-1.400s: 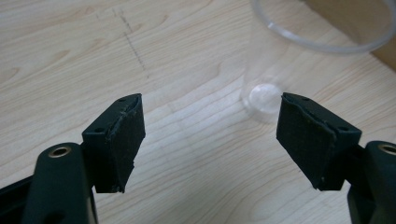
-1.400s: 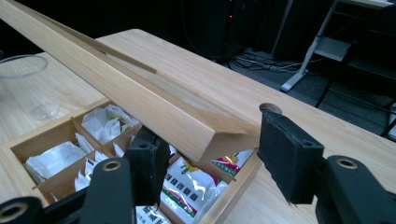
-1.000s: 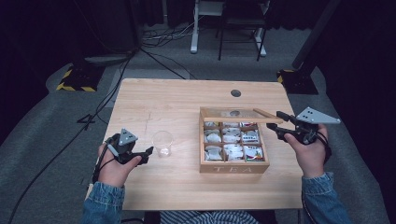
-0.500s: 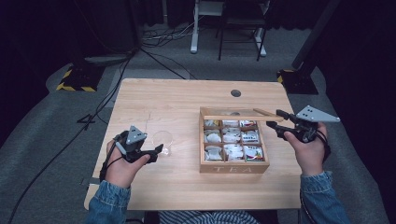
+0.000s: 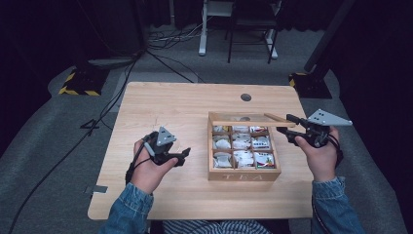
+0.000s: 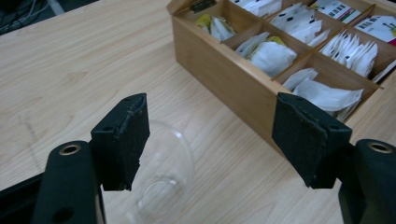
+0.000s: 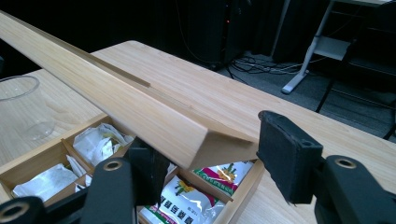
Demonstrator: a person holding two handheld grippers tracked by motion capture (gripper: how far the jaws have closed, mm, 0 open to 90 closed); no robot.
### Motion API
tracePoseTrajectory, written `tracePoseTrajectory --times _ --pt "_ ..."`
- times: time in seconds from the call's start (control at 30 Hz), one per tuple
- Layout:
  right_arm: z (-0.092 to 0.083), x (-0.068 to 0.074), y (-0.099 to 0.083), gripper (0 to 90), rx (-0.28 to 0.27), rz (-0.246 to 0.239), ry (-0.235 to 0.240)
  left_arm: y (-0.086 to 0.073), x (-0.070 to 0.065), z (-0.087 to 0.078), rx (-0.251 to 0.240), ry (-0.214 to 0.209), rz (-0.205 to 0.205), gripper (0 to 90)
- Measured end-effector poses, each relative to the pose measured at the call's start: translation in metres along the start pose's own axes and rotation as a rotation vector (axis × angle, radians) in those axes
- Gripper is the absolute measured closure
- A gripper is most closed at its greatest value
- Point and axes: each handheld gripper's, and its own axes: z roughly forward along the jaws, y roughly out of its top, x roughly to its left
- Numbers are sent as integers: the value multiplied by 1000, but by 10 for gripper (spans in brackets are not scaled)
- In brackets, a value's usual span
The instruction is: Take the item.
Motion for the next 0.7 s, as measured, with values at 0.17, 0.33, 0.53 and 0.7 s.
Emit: tracePoseTrajectory --times 0.17,0.33,0.53,0.7 --pt "1 -2 1 445 -6 21 5 7 -11 12 -11 -15 0 281" --pt "1 -3 7 443 -7 30 9 21 -24 24 -25 -59 0 282" --pt "3 -6 7 440 -20 51 17 32 -38 35 -38 -68 18 282" --pt "3 -5 7 441 -20 47 13 32 -45 44 -35 -74 10 283"
